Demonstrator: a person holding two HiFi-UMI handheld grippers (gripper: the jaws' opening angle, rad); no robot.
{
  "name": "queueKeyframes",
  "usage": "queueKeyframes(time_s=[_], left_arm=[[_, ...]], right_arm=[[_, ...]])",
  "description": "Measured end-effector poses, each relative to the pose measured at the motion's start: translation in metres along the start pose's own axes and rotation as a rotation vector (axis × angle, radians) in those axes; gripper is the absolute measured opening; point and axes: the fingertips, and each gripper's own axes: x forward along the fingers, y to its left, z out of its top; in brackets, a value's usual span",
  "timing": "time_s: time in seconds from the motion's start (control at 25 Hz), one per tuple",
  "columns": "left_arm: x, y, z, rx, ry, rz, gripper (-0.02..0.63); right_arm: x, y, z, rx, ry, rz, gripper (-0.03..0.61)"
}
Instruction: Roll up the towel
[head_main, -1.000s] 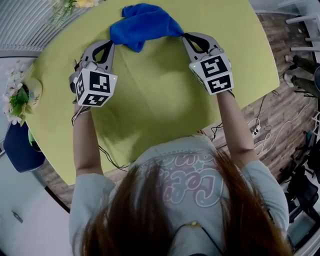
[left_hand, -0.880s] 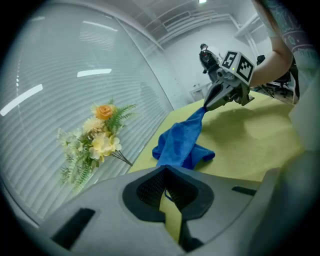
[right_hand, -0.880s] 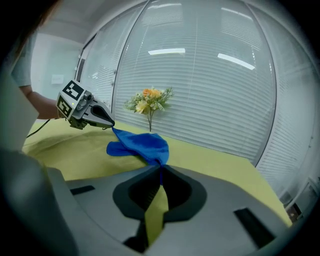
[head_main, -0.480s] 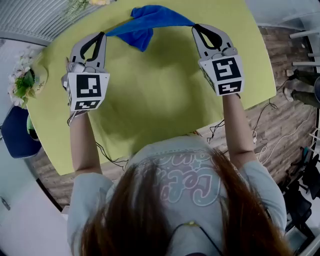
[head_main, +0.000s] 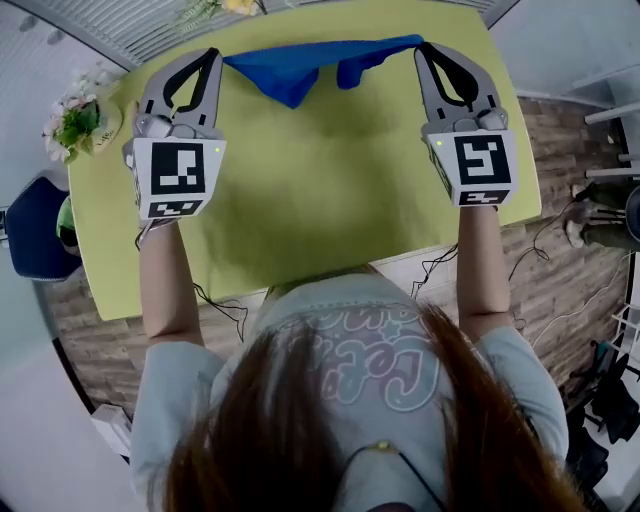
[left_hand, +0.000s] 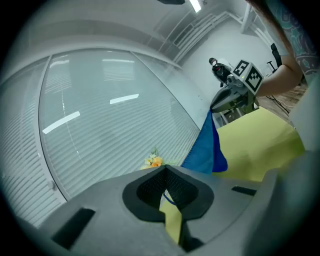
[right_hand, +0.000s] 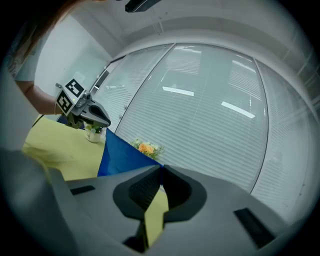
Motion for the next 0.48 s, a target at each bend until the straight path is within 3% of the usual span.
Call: queueKeyframes(time_s=[0.28, 0.48], left_arm=[[-0.019, 0.023, 0.045, 0.002, -0.049, 0.088, 0.009], [-0.006, 0.05, 0.043, -0.034, -0.031, 0.119, 0.009]], right_arm=[[-0.016, -0.027, 0.041, -0.081, -0.075, 0.001, 0.021], [0.004, -0.039, 0.044, -0.155, -0.052, -0.008, 0.021]])
